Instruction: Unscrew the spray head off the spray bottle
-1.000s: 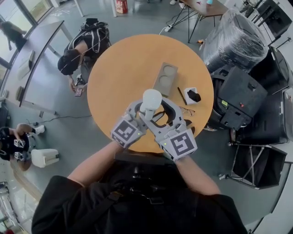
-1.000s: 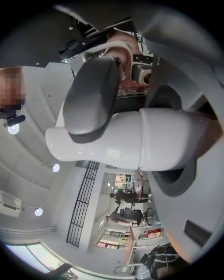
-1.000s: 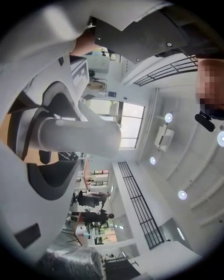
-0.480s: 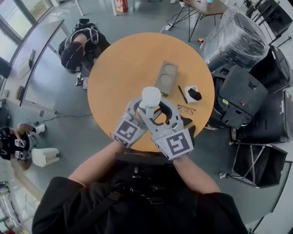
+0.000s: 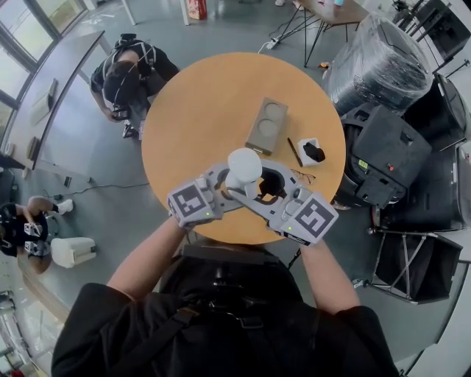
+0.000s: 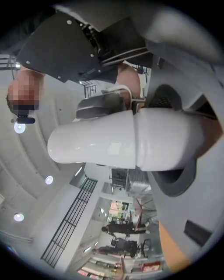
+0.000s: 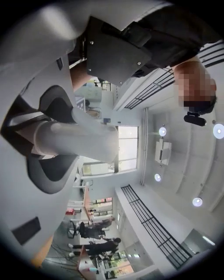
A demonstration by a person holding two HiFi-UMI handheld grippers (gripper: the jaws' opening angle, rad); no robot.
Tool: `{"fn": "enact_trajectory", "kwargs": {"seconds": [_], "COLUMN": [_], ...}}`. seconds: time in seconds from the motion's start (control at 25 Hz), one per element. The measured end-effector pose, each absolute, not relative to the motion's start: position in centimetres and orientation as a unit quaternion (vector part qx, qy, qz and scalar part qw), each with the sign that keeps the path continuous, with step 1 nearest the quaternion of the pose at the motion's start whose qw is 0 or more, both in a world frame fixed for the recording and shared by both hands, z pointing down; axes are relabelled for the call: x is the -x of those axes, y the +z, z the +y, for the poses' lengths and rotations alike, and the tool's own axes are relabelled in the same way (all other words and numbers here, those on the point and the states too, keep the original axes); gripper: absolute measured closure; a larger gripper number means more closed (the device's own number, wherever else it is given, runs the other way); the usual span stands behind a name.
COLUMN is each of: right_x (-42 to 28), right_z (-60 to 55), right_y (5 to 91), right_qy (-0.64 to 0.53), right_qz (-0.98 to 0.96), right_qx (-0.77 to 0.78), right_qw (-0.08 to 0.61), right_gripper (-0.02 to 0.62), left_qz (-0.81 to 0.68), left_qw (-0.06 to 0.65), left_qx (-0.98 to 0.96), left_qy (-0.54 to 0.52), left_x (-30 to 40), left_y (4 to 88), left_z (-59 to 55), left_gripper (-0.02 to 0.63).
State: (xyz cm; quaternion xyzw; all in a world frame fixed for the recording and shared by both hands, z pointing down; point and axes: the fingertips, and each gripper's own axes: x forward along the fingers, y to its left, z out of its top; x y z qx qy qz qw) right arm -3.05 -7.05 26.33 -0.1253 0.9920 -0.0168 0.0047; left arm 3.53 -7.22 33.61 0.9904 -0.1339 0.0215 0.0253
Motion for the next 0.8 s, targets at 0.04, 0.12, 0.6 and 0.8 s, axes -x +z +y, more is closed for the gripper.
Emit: {"fn": "enact_trajectory", "kwargs": {"seconds": [0.04, 0.12, 0.6, 0.8], "right_x": [3.0, 2.9, 2.1, 1.5], "right_z": [-6.6, -5.8, -4.3, -4.6], "right_y": [26.3, 26.1, 25.3, 24.6], "right_qy": [-0.019, -0.021, -0.032, -0.024], "right_qz": [0.994, 0.997, 0.999, 1.000], "right_qx": [0.105, 0.068, -0.001, -0.002], "right_qw": [0.008, 0.012, 0.017, 0.020], "right_gripper": [0.345, 0.345, 0.347, 0.347], "left_qz": [-0.106, -0.064, -0.022, -0.030], "left_qw": [0.028, 0.033, 0.032, 0.030], "left_qx": [-0.994, -0.997, -0.999, -0.999], "left_qy": [0.022, 0.028, 0.028, 0.030], "left_x": [-3.6, -3.7, -4.4, -4.9], "left_y": [33.6, 33.5, 33.7, 33.9], "left_z": [-6.5, -5.2, -3.5, -3.9], "left_gripper": [0.324, 0.324, 0.324, 0.324]}}
